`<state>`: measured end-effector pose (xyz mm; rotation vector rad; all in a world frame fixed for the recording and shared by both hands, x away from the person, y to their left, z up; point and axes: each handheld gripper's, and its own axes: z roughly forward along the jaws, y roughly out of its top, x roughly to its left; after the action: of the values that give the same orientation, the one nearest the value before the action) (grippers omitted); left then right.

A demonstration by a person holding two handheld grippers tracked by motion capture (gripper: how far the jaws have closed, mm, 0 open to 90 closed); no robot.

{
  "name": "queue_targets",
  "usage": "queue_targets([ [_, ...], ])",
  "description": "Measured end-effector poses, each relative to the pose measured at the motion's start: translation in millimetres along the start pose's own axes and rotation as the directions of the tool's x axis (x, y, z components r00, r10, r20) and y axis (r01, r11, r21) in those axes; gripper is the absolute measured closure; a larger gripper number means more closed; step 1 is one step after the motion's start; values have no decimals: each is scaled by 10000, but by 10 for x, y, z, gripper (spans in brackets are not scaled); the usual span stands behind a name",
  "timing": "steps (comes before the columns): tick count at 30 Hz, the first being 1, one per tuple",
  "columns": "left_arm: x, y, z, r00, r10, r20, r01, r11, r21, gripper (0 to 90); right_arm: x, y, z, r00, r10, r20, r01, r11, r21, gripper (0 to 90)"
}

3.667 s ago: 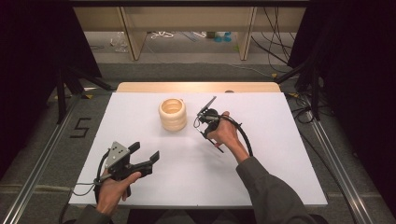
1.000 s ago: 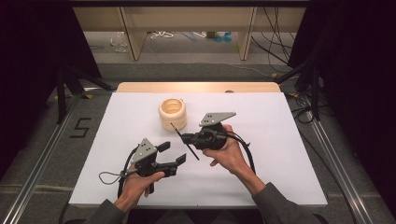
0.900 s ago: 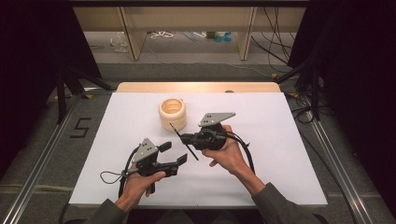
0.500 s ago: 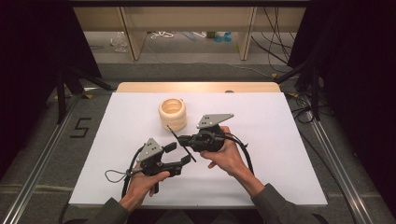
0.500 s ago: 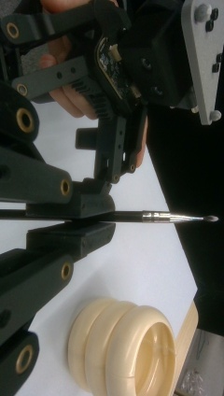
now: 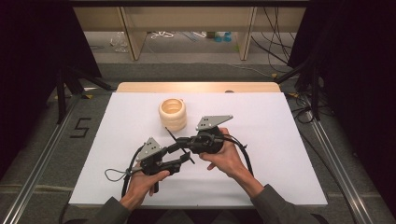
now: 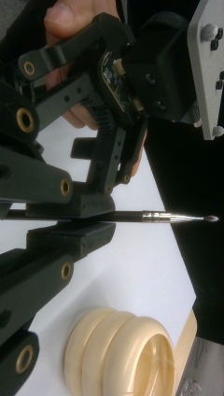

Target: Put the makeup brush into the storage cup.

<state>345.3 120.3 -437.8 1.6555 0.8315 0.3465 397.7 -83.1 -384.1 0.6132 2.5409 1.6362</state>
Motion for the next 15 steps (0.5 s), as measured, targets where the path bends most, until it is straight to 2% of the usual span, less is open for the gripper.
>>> queue_targets([
  [4, -4, -2, -3, 10000, -40, -44, 40, 10000, -25, 470, 4, -4, 9, 10000, -57, 10, 57, 10000, -58, 856],
  [9, -5, -5, -7, 9996, -249, 136, 250, 9996, -86, 511, 13, -13, 14, 10000, 51, -48, -51, 10000, 28, 856],
  [10, 5, -1, -10, 9996, -126, 236, 128, 9999, -64, 519, 12, -18, 25, 10000, -9, -57, 8, 10000, -90, 856],
  [12, 2, 1, -18, 9992, -266, 314, 268, 9996, -64, 535, 18, -21, 20, 10000, 9, -20, -9, 10000, 17, 856],
  [15, 10, 1, -19, 9990, -264, 355, 267, 9996, -98, 556, 21, -27, 31, 10000, -36, -52, 35, 10000, -35, 856],
])
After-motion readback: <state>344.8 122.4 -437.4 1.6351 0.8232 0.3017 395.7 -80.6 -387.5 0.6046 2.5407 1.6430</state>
